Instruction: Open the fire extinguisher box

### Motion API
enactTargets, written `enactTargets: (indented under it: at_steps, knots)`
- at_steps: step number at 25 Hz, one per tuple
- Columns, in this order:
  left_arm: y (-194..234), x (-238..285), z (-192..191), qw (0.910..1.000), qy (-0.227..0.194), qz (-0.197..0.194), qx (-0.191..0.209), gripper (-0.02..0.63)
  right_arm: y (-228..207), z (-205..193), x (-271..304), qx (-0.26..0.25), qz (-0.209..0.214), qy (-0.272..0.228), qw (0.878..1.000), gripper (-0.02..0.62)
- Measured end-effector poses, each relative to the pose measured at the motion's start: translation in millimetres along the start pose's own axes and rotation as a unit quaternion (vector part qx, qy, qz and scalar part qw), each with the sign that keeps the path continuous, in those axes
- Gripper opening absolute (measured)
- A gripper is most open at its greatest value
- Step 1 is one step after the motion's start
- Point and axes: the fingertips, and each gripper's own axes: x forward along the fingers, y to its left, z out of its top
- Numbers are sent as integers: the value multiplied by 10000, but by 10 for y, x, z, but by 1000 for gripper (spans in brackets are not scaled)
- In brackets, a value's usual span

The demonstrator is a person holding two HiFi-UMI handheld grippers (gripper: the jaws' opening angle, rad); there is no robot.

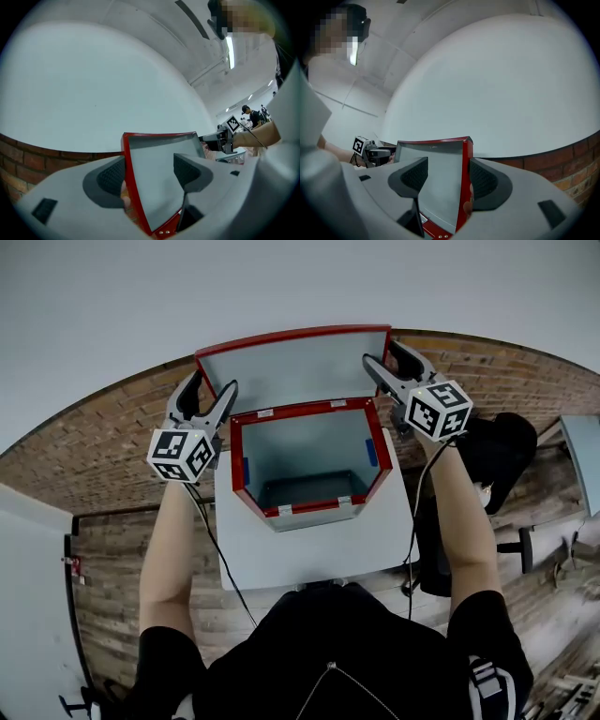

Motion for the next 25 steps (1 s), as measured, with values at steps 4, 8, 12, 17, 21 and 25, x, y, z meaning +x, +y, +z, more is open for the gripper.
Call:
enactTargets:
  at_steps: [4,8,12,17,21,25]
  knots:
    - [85,121,-56,9998,165,19,-66,368,-67,-55,132,-10,-62,100,9999,281]
    - [94,126,-38,9998,145,-39,-87,368,-106,-34,141,108,-25,-5,9999,281]
    - [135,33,1,9996,50,113,-255,368,-124,-17,41,221,-80,-127,9996,281]
    - [84,-383,143,9986,-301,429,-111,363,-59,-113,-283,315,-245,-145,9991,281]
    - [-213,-750,140,9981,-419,442,13,214,223,-166,-572,426,-55,-245,9988,248]
    - [-533,-984,-53,9986,-331,407,-80,116,643,-279,-805,618,210,-302,9974,104]
